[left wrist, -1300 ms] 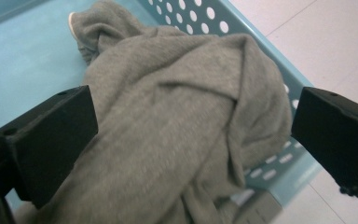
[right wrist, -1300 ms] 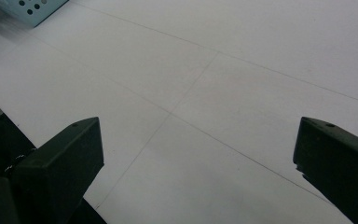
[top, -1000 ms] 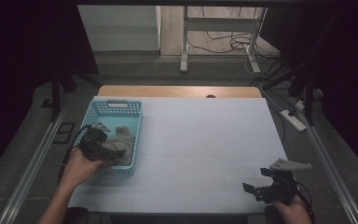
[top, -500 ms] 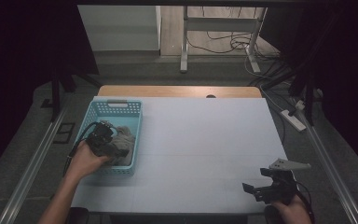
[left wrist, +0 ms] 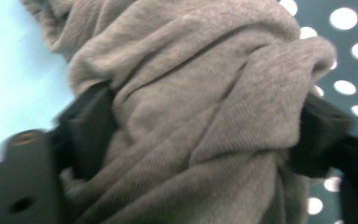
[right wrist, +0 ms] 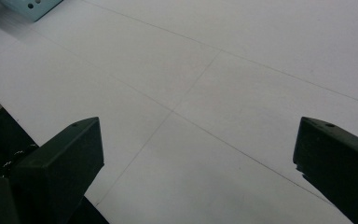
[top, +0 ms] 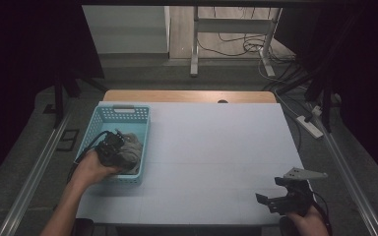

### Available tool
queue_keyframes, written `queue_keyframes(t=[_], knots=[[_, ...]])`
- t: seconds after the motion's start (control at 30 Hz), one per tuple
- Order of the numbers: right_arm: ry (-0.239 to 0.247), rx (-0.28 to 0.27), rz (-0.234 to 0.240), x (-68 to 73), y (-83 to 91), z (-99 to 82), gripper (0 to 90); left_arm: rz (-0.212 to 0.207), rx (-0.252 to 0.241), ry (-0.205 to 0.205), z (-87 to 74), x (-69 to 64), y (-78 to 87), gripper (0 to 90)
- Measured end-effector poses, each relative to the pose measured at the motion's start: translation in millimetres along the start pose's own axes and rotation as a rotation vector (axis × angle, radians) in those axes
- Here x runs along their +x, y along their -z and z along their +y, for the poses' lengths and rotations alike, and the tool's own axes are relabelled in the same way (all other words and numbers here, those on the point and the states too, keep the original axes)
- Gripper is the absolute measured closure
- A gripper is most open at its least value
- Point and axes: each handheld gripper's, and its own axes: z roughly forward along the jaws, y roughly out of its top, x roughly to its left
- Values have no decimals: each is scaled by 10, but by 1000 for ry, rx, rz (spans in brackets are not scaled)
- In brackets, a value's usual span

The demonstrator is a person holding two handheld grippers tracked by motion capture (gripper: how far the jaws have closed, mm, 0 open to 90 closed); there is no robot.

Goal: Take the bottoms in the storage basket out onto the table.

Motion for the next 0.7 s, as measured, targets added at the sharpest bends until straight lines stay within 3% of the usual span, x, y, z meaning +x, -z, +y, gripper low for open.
queue_keyframes(t=[0.17, 0.3, 0.4, 0.7], knots=[[1, -1, 1, 0, 1, 0, 19, -29, -31, 23, -66, 26, 46, 461], [3, -4, 0, 6, 1, 0, 20, -23, -38, 20, -69, 7, 62, 562], [8, -4, 0, 7, 3, -1, 19, -13, -50, 9, -77, -15, 78, 612], [8, -15, 7, 5, 12, -3, 20, -51, -95, 58, -131, 30, 164, 648]])
